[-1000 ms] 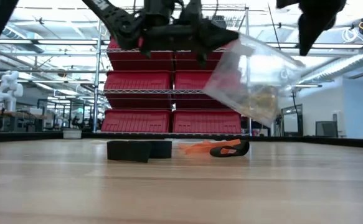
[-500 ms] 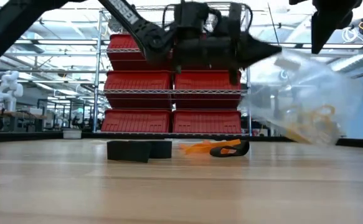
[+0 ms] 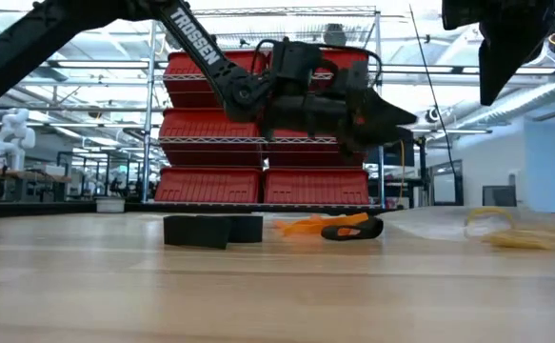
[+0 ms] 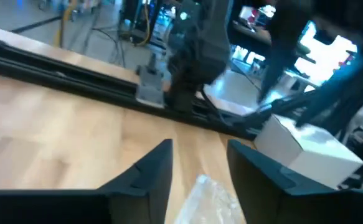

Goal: Sort rubber bands
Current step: Close the right transparent zip lock bag, then open the top right transparent zip lock bag

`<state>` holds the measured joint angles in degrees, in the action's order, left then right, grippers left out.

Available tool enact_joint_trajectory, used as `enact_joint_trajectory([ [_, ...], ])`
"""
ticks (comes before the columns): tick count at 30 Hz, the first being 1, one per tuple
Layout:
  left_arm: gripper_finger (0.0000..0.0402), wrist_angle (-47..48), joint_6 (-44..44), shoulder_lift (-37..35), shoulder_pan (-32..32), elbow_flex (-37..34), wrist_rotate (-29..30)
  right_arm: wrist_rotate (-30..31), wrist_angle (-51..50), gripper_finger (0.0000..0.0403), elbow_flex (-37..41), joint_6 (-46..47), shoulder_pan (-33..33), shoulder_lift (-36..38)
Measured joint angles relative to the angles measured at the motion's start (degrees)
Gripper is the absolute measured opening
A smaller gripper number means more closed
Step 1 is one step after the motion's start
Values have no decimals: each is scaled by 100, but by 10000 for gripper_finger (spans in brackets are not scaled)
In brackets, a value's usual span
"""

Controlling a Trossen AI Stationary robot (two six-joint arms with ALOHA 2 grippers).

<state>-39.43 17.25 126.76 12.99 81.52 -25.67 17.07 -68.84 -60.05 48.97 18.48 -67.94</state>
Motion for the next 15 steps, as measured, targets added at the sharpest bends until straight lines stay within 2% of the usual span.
enact_joint_trajectory([
  [4,181,835,-301,-473,376,2,-486,112,43,162,0,-25,0,4],
  [8,178,2521,-1491,-1223,608,-7,-615,217,696,162,52,-469,-58,4],
  [12,159,3661,-2726,-2050,638,-234,-146,241,1786,162,326,-1130,-376,-20],
  [15,128,4087,-3226,-2610,634,-515,350,216,2611,162,671,-1793,-743,-79],
])
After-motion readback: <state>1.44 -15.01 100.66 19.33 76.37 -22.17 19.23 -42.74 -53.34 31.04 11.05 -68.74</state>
